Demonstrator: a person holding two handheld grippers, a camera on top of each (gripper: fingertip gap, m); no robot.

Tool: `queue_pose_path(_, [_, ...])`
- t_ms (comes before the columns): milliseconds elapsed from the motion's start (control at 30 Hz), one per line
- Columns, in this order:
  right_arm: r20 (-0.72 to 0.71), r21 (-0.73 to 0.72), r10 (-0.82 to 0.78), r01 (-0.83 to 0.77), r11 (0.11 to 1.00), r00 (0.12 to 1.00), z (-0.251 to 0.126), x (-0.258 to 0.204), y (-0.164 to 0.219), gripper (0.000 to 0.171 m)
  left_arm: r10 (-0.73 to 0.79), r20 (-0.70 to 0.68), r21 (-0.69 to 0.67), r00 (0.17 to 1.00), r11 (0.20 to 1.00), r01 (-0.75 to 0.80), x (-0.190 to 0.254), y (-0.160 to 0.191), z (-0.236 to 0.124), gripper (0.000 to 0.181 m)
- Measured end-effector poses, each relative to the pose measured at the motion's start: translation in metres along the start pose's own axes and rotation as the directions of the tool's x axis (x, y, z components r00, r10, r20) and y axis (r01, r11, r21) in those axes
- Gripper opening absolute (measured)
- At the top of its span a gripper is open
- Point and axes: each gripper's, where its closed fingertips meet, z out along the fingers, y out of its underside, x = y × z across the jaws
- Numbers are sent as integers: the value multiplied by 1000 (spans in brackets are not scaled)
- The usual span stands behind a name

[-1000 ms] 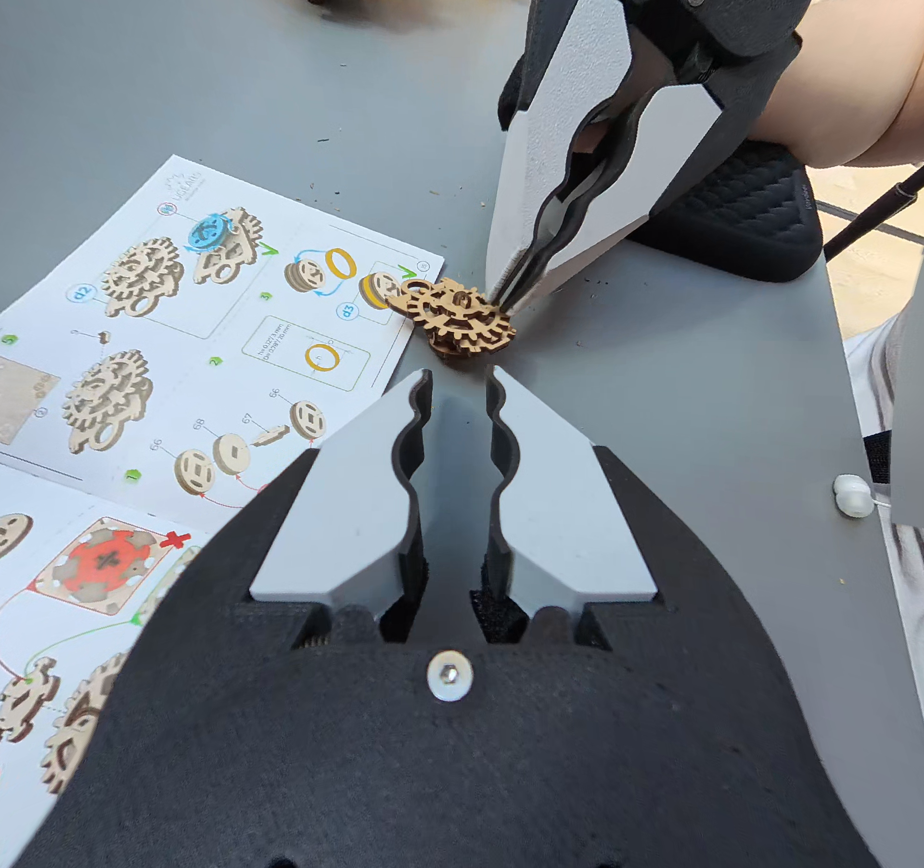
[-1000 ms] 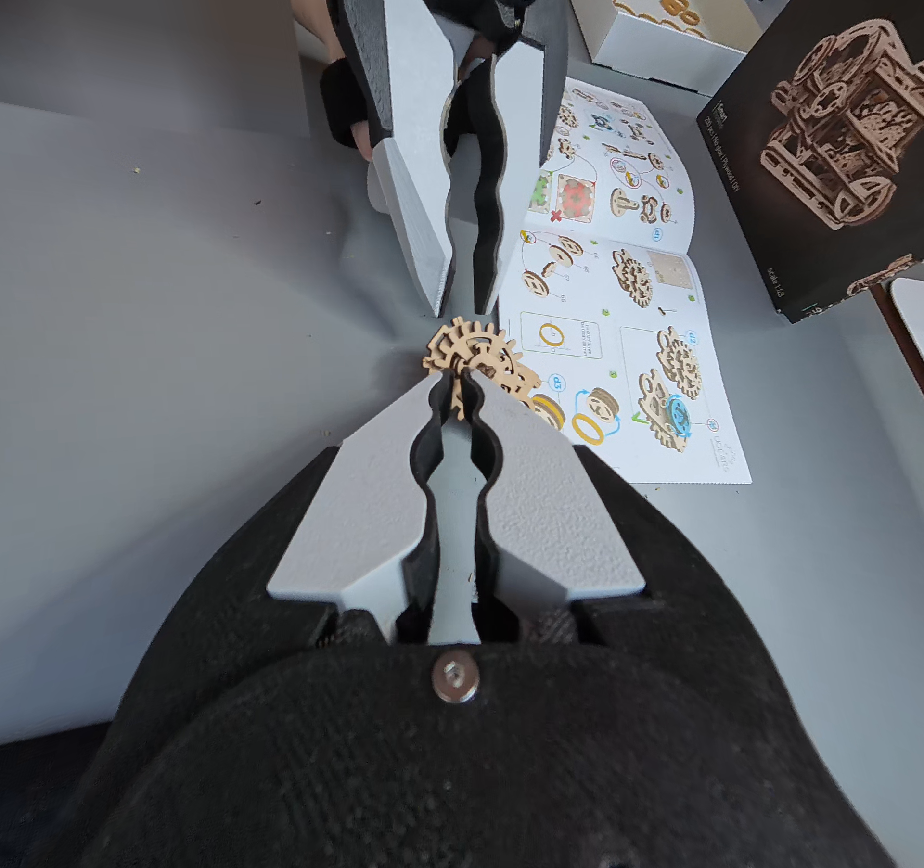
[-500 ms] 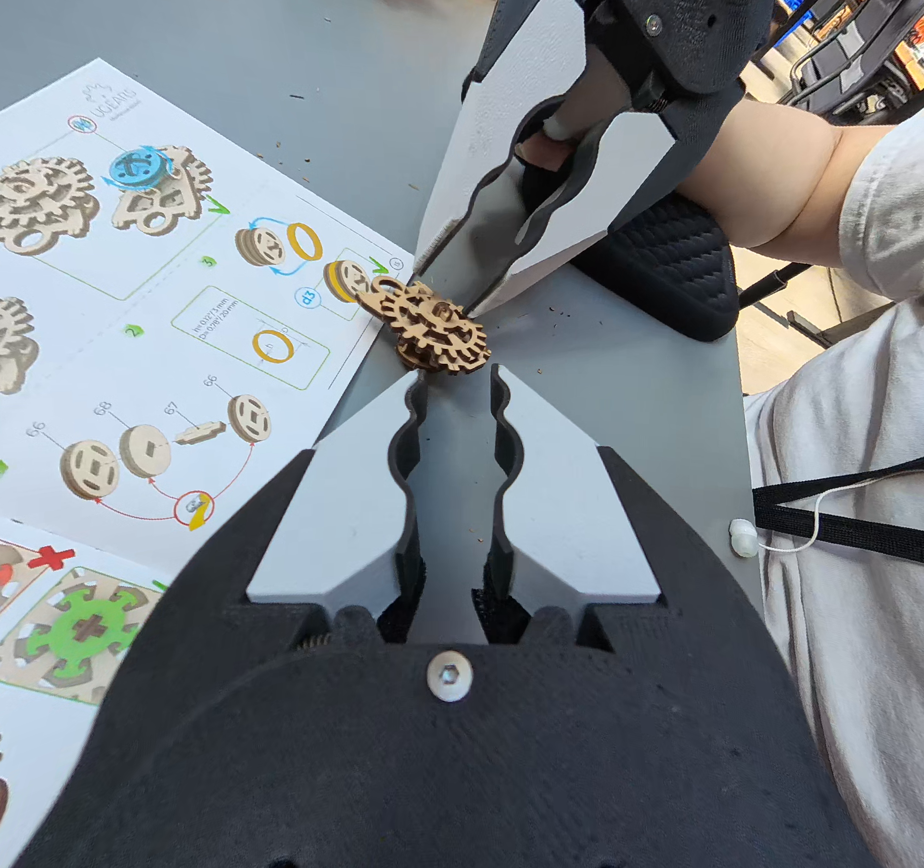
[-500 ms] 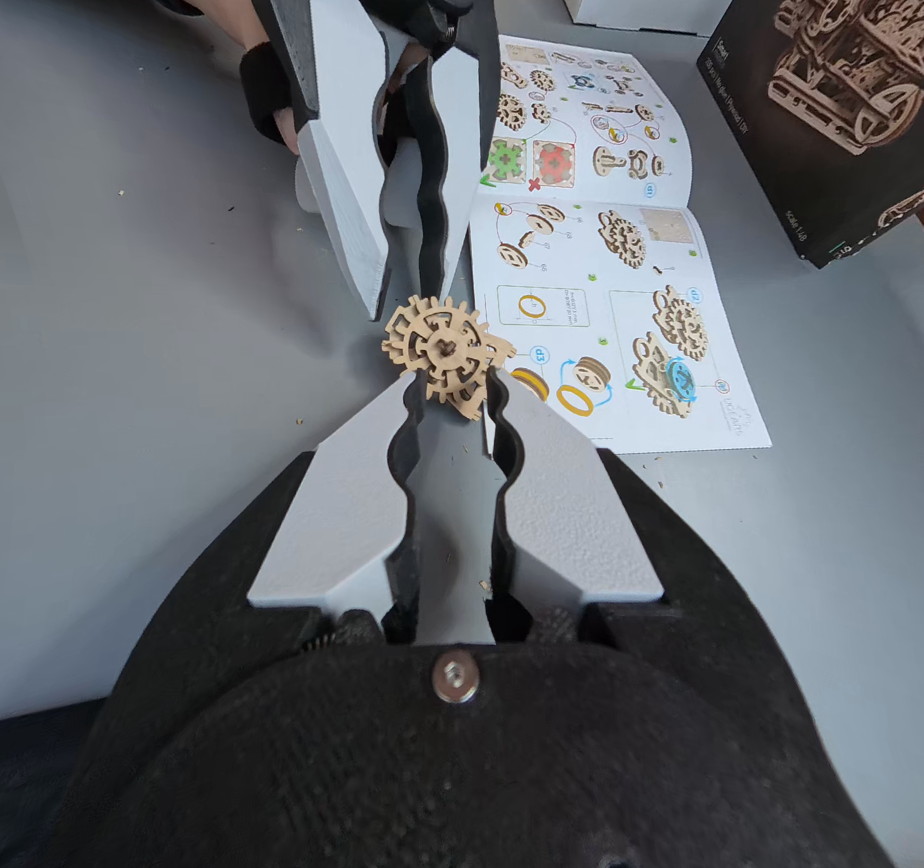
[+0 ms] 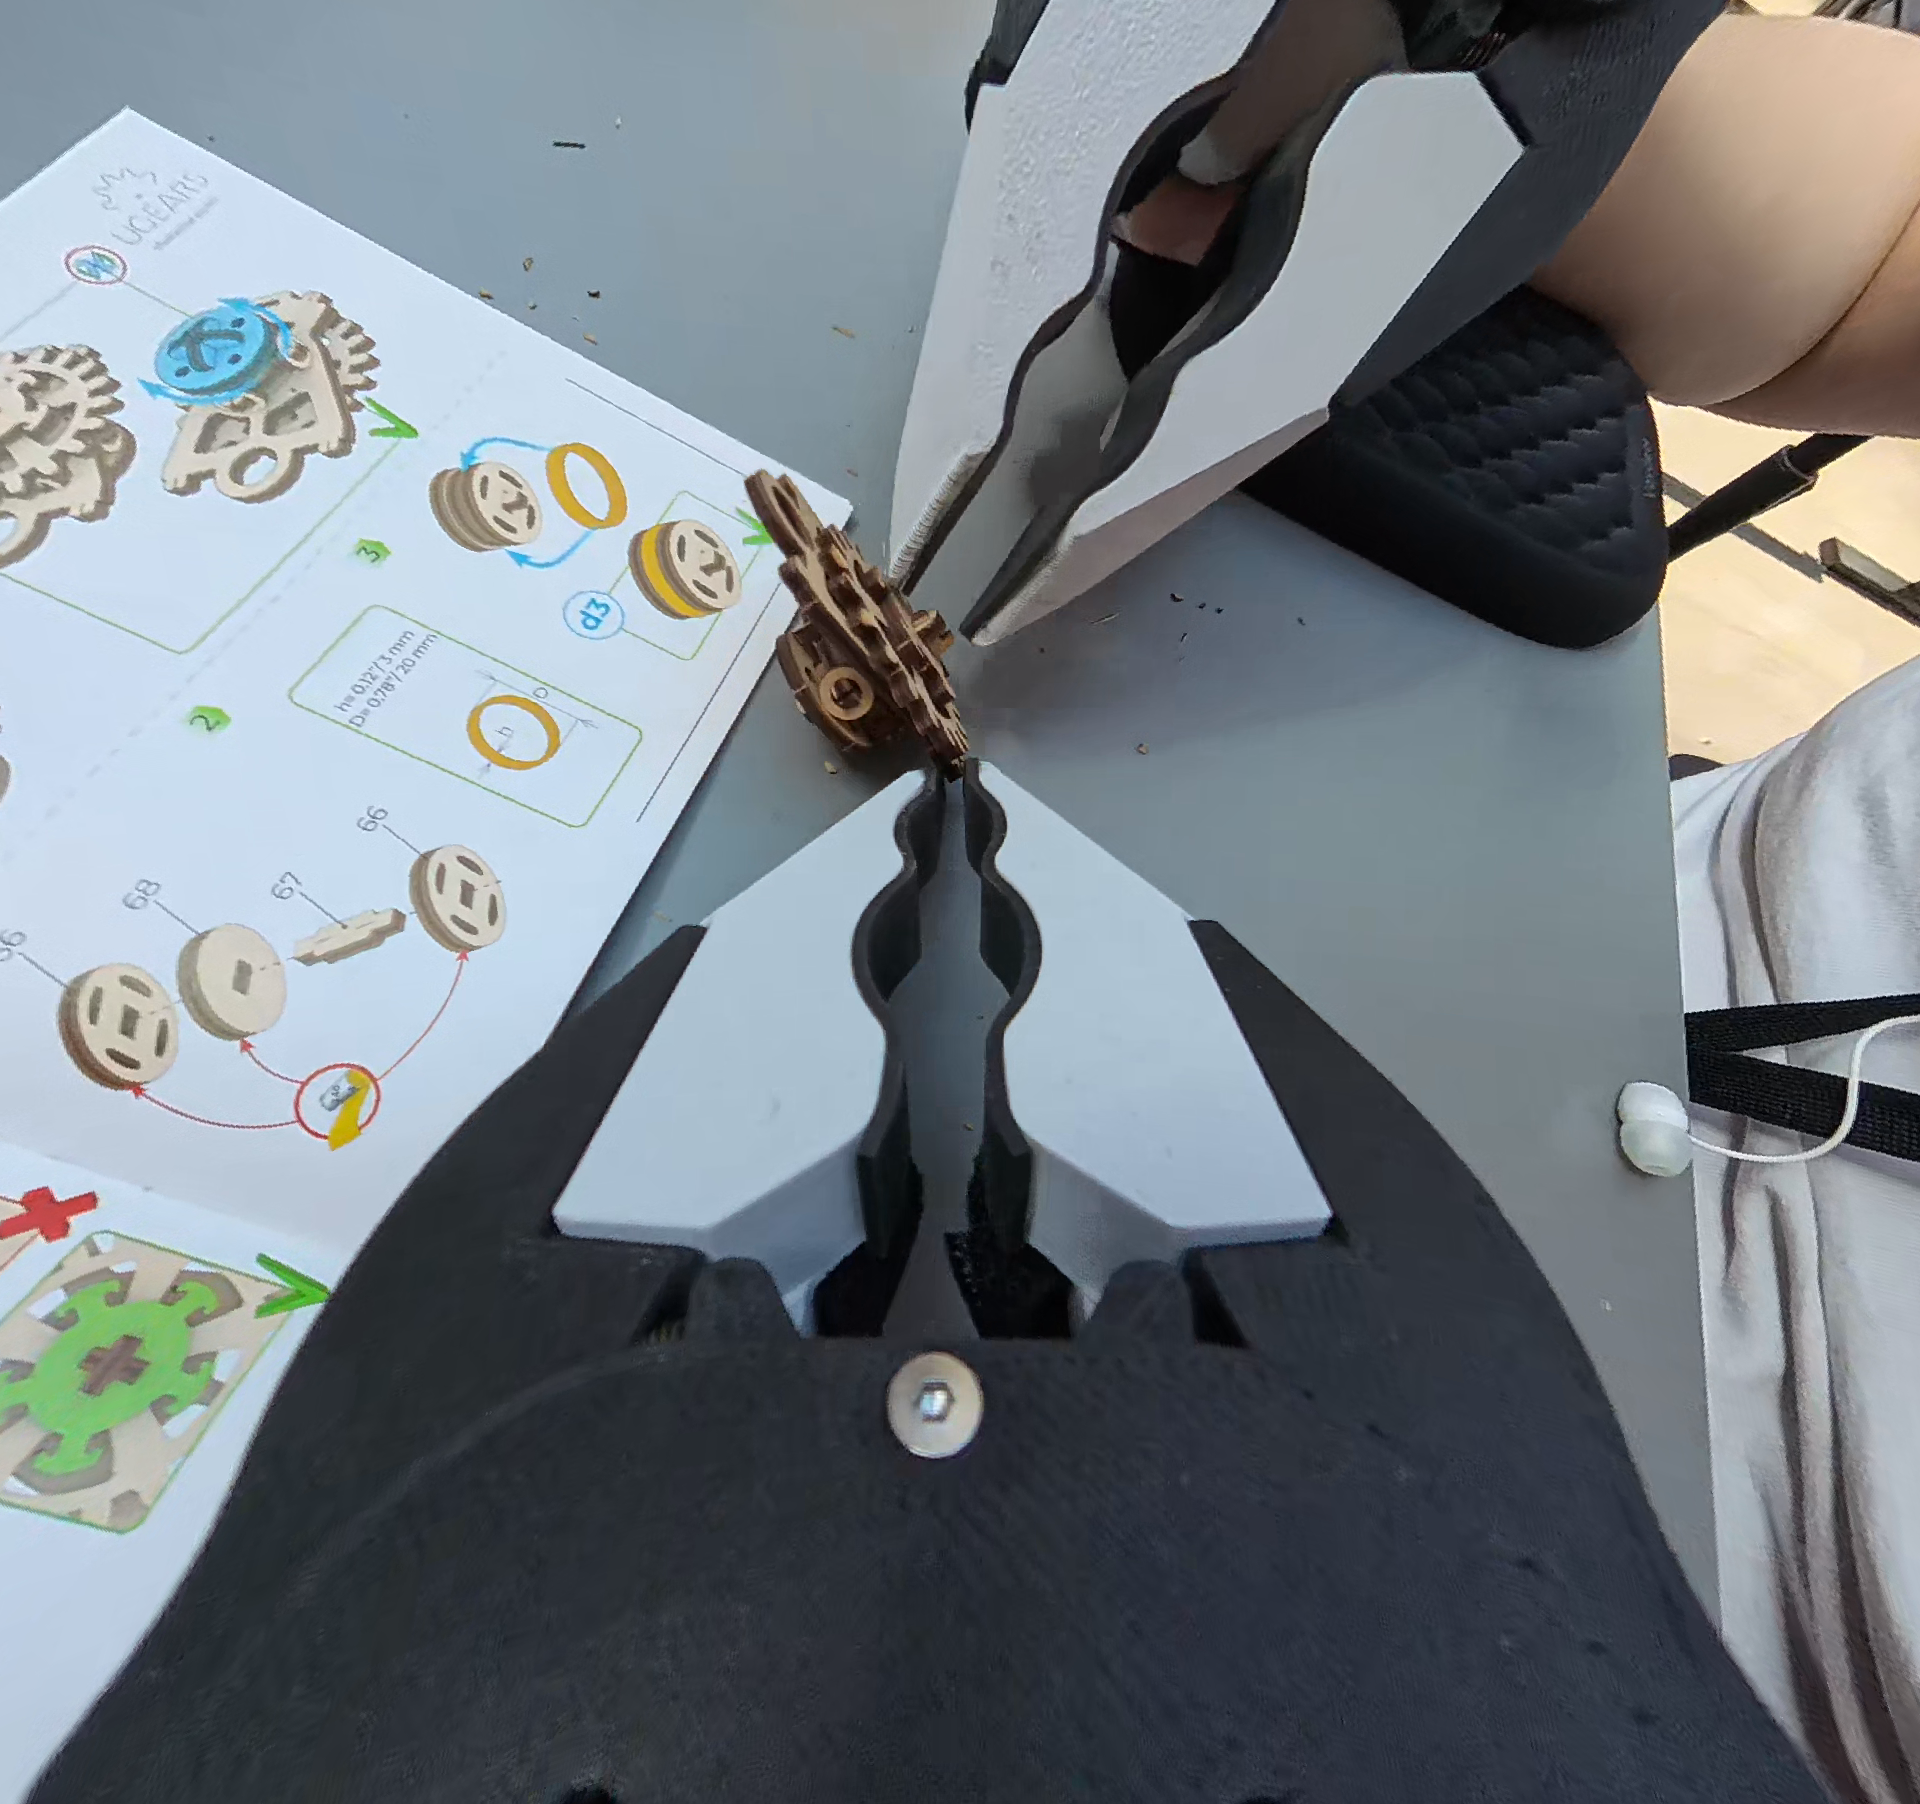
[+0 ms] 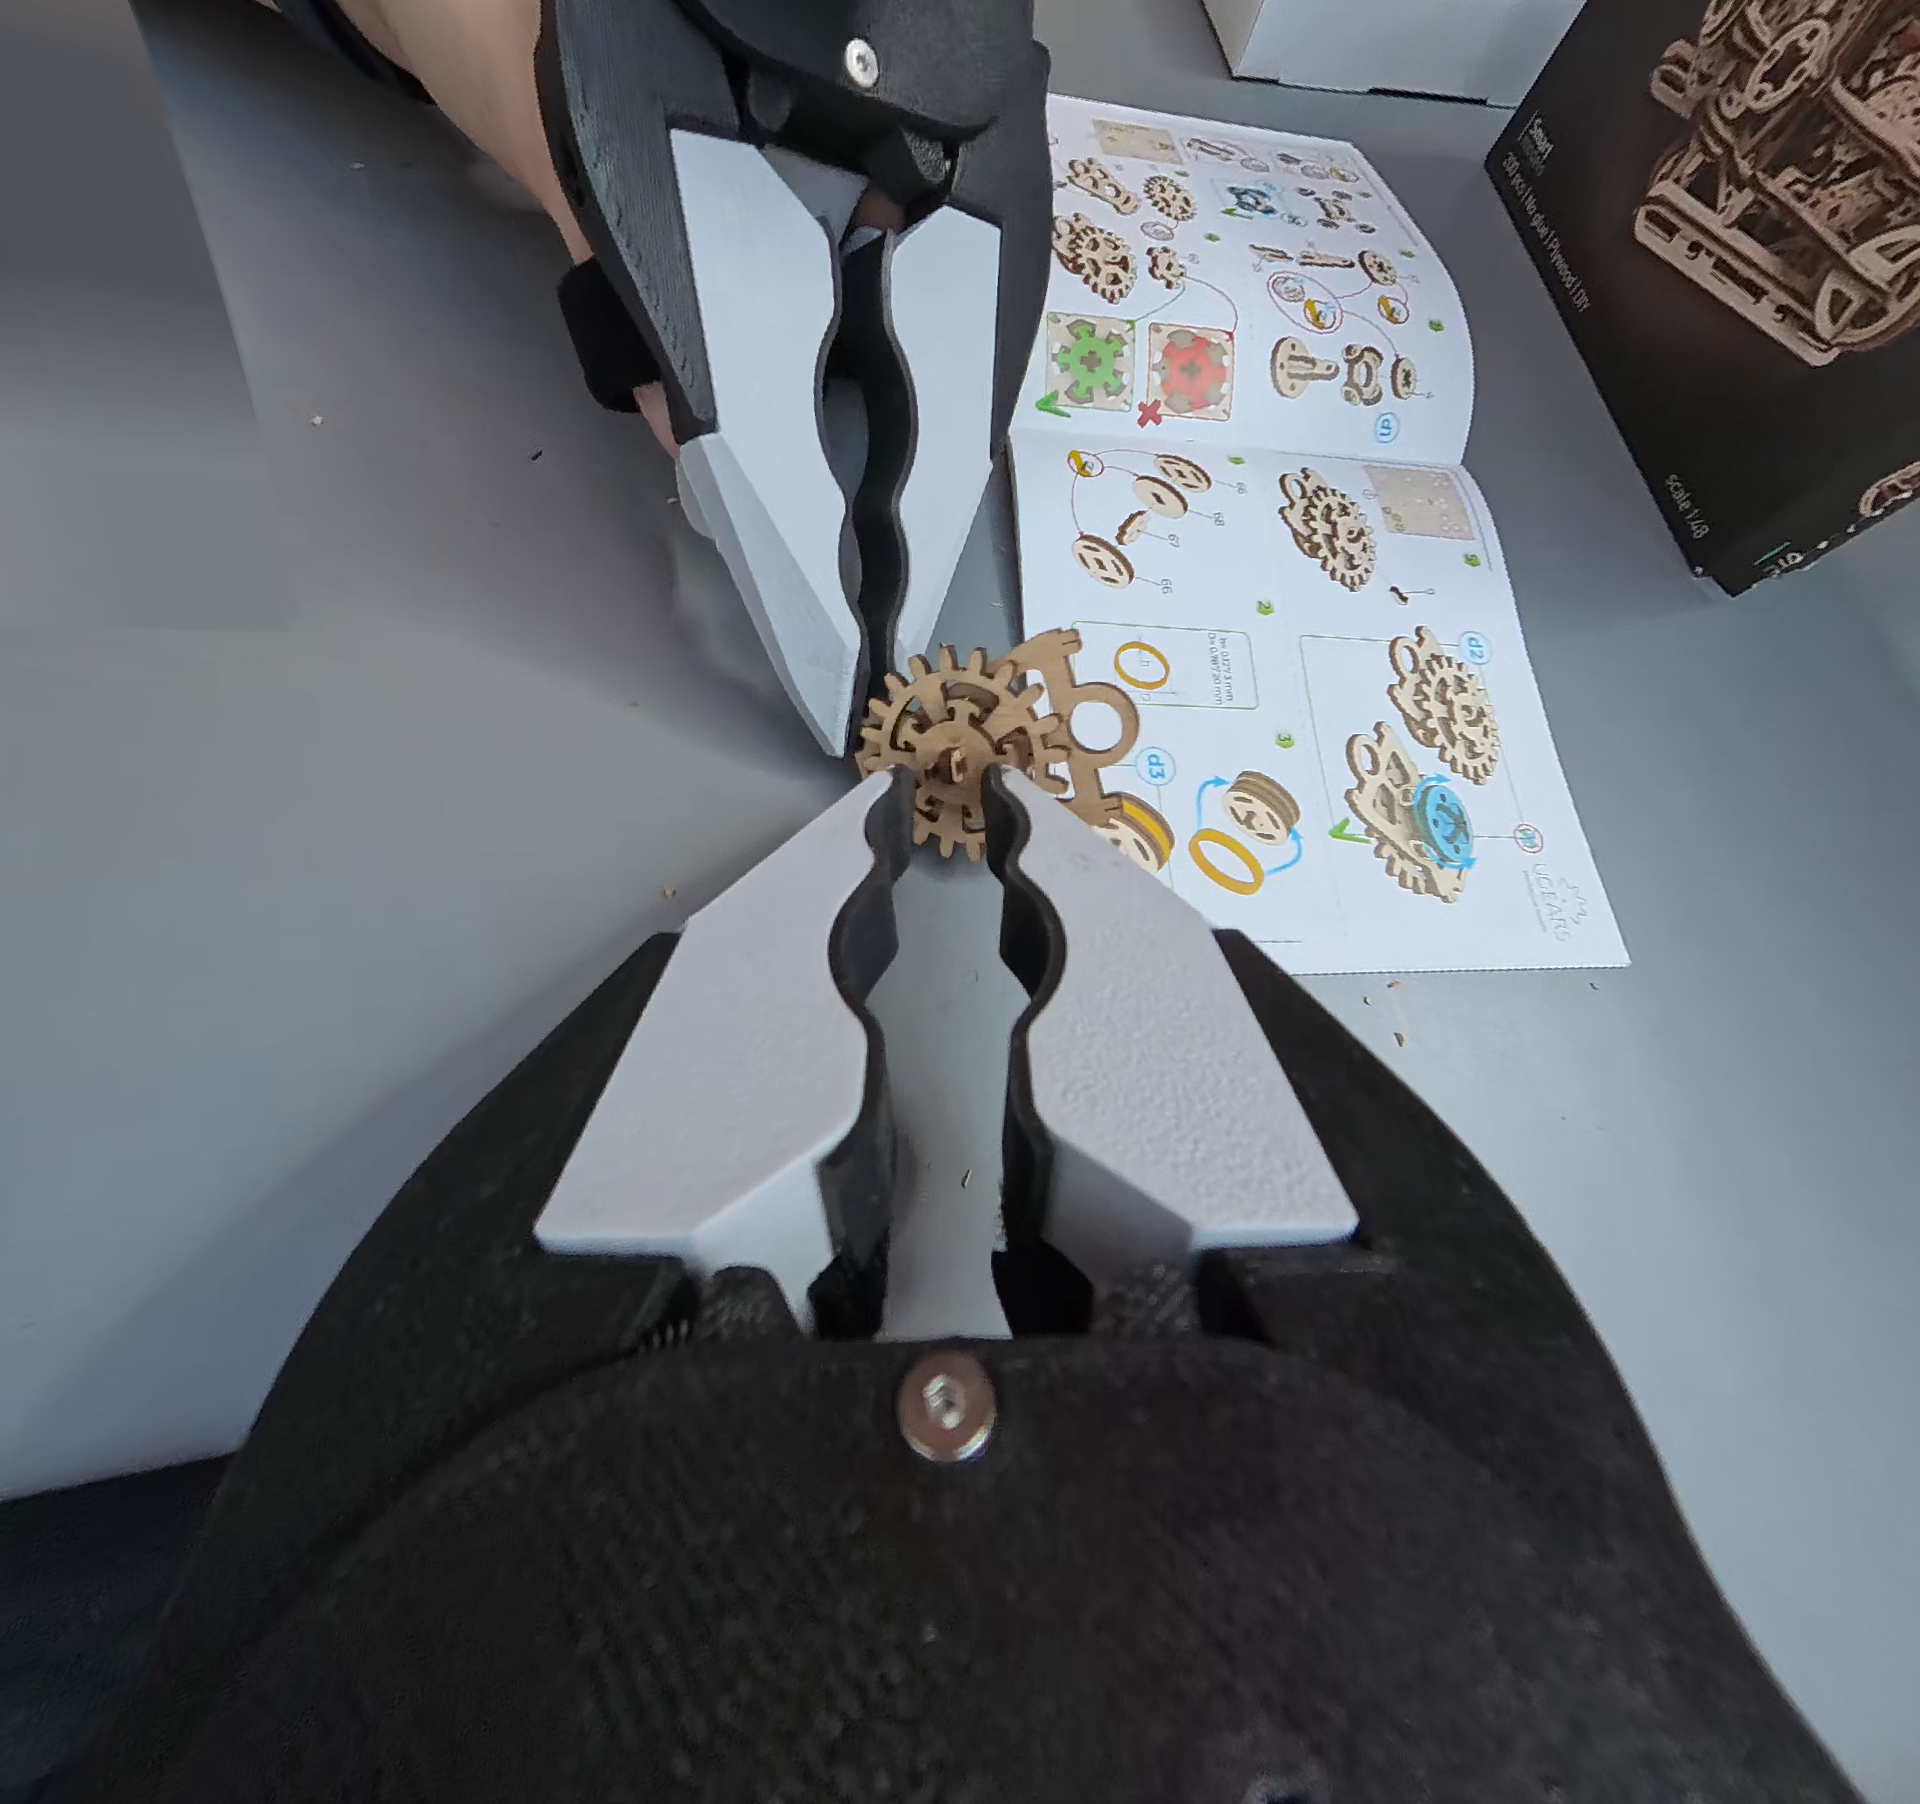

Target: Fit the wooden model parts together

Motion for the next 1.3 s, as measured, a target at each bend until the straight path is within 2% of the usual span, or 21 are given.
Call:
queue_pose_path(100, [-9, 21, -40, 40, 999, 999, -1, -1, -4, 5, 5, 3, -1, 1000, 1000, -5, 0, 0, 0, 1])
queue_pose_path(267, [-81, -39, -212, 209, 977, 974, 2, -2, 0, 10, -13, -14, 5, 1000, 1000, 13, 1, -1, 0, 2])
queue_pose_path(367, [-115, -78, -255, 248, 966, 960, 4, 1, 5, 10, -17, -22, 7, 1000, 1000, 18, 1, -1, -1, 2])
queue_pose_path(700, [-100, -48, -198, 194, 980, 975, 4, 1, 3, 4, -9, -44, 1, 999, 1000, 9, 5, 0, 0, 2])
queue_pose_path(1100, [-109, -32, -228, 226, 974, 967, 4, -1, 1, 9, -8, -52, -1, 999, 1000, 8, 6, 0, 1, 1])
queue_pose_path(1300, [-130, -49, -221, 217, 975, 967, 5, 2, 1, 6, -5, -60, 1, 998, 1000, 5, 8, 0, 1, 0])
